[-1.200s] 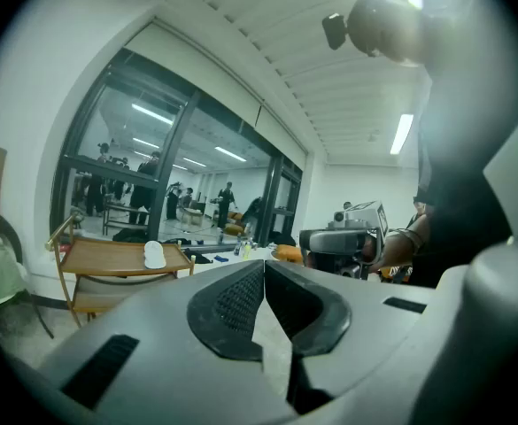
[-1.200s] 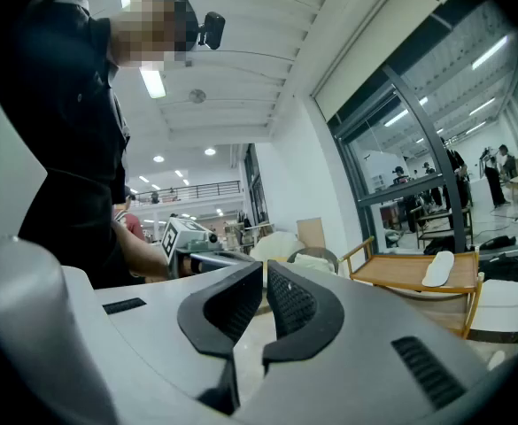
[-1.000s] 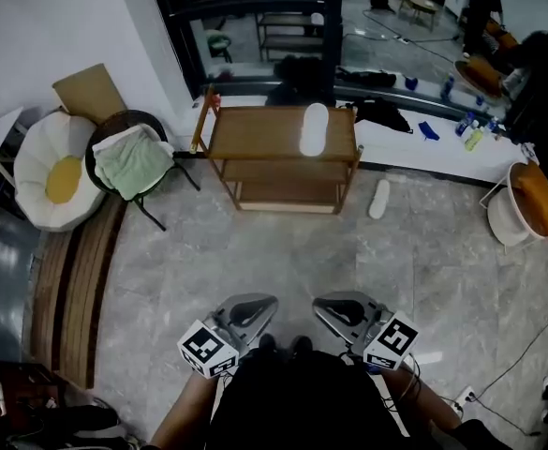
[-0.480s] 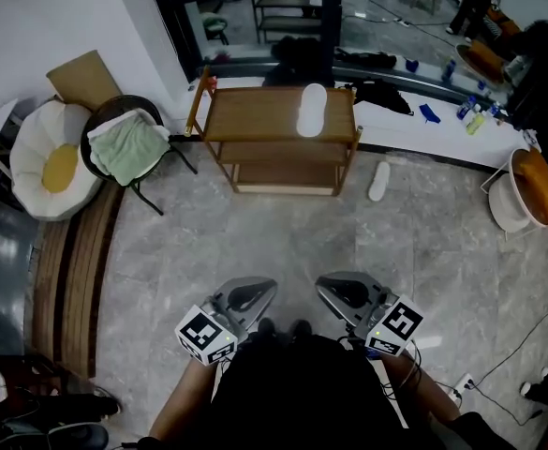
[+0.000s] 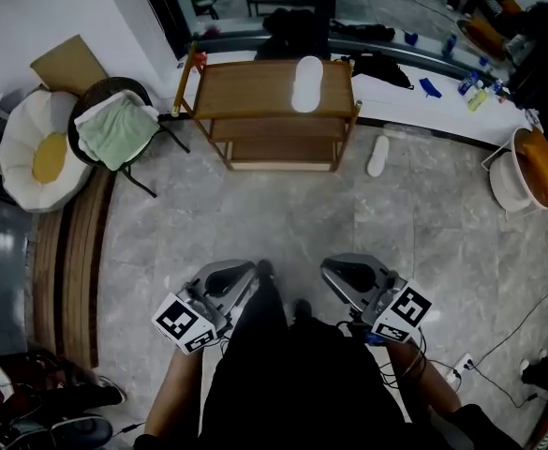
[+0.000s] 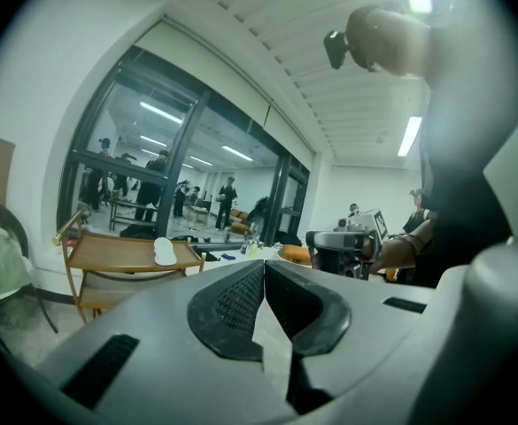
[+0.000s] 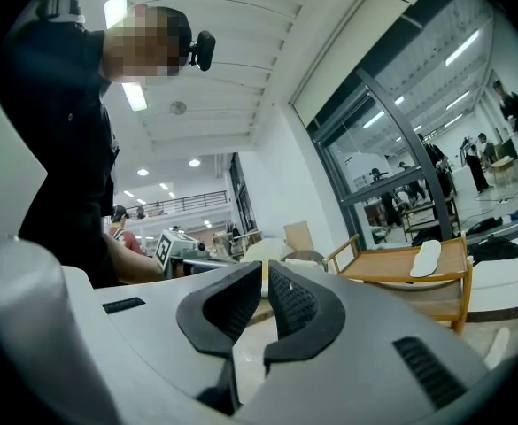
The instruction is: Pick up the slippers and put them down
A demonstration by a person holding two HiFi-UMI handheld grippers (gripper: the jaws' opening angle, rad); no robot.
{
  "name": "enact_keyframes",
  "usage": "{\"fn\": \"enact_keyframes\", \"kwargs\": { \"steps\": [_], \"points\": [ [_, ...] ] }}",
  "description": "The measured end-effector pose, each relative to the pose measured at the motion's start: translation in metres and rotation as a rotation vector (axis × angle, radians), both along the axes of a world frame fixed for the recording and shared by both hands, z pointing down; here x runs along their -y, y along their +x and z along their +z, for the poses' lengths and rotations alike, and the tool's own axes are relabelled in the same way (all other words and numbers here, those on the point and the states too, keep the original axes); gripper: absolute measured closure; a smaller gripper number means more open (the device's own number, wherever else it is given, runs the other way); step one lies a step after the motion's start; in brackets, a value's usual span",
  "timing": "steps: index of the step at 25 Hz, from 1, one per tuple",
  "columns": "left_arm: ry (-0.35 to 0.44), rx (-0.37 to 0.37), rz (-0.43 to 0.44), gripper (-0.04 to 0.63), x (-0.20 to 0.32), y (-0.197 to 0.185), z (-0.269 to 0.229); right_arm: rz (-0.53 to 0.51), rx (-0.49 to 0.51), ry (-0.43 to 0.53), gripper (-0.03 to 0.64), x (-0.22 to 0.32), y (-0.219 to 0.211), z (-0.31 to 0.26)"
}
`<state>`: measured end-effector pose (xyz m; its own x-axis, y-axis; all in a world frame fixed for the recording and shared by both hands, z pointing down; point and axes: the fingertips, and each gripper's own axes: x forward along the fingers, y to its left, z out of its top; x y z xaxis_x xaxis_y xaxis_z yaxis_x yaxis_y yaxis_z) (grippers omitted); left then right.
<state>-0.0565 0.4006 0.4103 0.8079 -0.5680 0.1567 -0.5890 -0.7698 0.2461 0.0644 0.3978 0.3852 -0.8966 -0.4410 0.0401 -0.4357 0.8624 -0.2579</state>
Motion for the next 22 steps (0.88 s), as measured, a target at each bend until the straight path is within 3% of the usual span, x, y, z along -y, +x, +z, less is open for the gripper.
{"fn": "enact_keyframes", "kwargs": {
  "steps": [10, 15, 22],
  "points": [
    [-0.021, -0.073, 0.038, 0.584, 0.093, -0.026, 0.019, 0.008, -0.064, -0.063, 0.583, 0.079, -0.033, 0.023],
    [-0.025, -0.034, 0.08, 0.584, 0.148, -0.051, 0.021, 0.028, -0.102, -0.099, 0.583, 0.14, -0.062, 0.024],
    [-0.017, -0.049, 0.146, 0.584, 0.224, -0.082, 0.025, 0.113, -0.118, -0.054, 0.583, 0.219, -0.083, 0.005]
  ]
}}
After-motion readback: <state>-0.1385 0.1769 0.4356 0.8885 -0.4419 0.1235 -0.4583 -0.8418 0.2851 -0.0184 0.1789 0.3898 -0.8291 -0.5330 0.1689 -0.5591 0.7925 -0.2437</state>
